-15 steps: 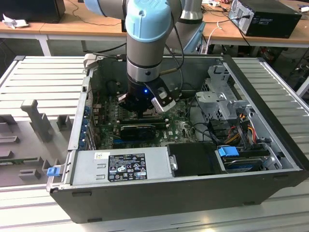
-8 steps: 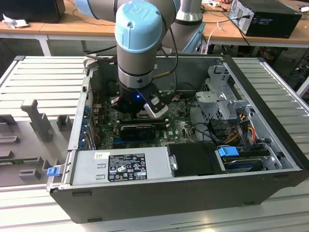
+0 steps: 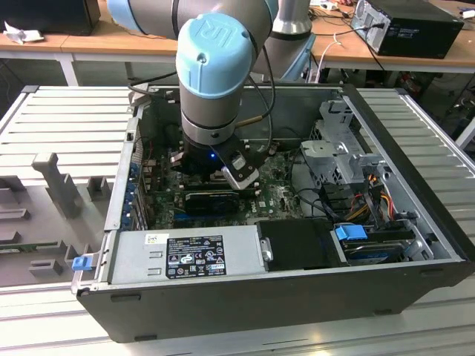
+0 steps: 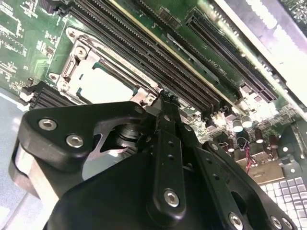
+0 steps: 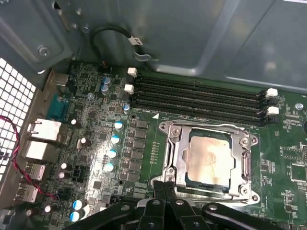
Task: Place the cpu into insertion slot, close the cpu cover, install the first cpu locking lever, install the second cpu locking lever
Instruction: 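Install the second cpu locking lever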
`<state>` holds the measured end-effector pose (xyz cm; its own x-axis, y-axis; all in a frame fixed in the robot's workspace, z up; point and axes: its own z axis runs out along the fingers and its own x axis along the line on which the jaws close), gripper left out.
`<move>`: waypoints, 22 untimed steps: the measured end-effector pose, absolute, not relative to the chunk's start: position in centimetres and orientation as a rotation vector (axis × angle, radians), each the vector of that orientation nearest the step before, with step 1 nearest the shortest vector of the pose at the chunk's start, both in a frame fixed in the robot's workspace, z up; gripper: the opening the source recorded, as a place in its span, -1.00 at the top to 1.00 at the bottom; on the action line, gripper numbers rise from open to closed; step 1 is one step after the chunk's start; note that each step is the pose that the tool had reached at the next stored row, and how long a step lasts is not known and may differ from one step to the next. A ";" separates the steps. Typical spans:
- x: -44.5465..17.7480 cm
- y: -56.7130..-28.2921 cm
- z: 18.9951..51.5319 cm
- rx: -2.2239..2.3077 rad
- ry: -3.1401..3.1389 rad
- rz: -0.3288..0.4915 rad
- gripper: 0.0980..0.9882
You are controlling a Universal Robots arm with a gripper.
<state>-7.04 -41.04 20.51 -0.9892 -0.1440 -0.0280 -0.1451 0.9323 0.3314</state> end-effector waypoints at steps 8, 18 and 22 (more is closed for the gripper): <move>-7.0 -41.1 19.6 -0.231 3.075 0.573 0.98; -7.3 -41.1 19.2 -0.230 3.068 0.601 0.98; -7.3 -41.1 19.7 -0.230 3.068 0.603 0.98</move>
